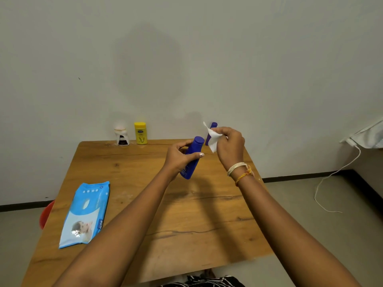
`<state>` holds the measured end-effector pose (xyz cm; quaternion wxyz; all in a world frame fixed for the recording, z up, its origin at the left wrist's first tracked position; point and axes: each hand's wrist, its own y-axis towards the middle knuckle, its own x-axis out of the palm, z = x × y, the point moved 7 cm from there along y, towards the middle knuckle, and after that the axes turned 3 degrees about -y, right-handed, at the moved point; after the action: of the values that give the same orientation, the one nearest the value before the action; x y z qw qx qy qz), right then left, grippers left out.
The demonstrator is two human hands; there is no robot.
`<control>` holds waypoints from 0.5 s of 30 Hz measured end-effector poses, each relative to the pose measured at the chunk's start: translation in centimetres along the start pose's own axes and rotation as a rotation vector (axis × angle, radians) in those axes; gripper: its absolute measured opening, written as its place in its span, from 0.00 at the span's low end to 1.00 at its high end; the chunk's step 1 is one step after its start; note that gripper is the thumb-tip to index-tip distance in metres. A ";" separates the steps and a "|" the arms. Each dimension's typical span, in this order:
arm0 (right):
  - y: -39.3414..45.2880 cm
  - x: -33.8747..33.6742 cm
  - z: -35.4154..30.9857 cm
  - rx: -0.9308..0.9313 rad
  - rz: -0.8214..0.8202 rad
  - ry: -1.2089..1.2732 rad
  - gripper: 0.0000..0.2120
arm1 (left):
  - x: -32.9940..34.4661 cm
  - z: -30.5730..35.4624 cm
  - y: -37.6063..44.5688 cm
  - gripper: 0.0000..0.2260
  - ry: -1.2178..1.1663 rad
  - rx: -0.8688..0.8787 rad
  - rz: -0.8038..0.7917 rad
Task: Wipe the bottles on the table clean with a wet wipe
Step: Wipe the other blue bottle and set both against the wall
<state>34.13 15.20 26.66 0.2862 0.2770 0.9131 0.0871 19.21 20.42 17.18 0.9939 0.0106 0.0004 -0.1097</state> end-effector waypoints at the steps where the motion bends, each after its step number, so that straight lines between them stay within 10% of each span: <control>1: -0.1 0.1 -0.3 -0.043 -0.005 -0.018 0.16 | 0.1 0.2 0.0 0.23 0.005 0.000 0.003; 5: -2.5 3.5 -0.7 -0.355 -0.262 -0.302 0.21 | 0.3 0.6 0.1 0.19 -0.029 -0.018 0.006; 10: -4.4 3.4 0.1 -0.501 -0.154 -0.483 0.22 | 0.0 -0.2 0.1 0.18 -0.007 -0.045 -0.003; 15: -2.0 0.6 2.3 0.159 0.010 0.189 0.14 | 1.0 -0.3 -0.5 0.18 -0.023 -0.061 -0.060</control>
<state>34.08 13.90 23.88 0.1756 0.2938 0.9387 0.0413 20.03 19.71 16.84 0.9900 -0.0213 -0.0075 -0.1393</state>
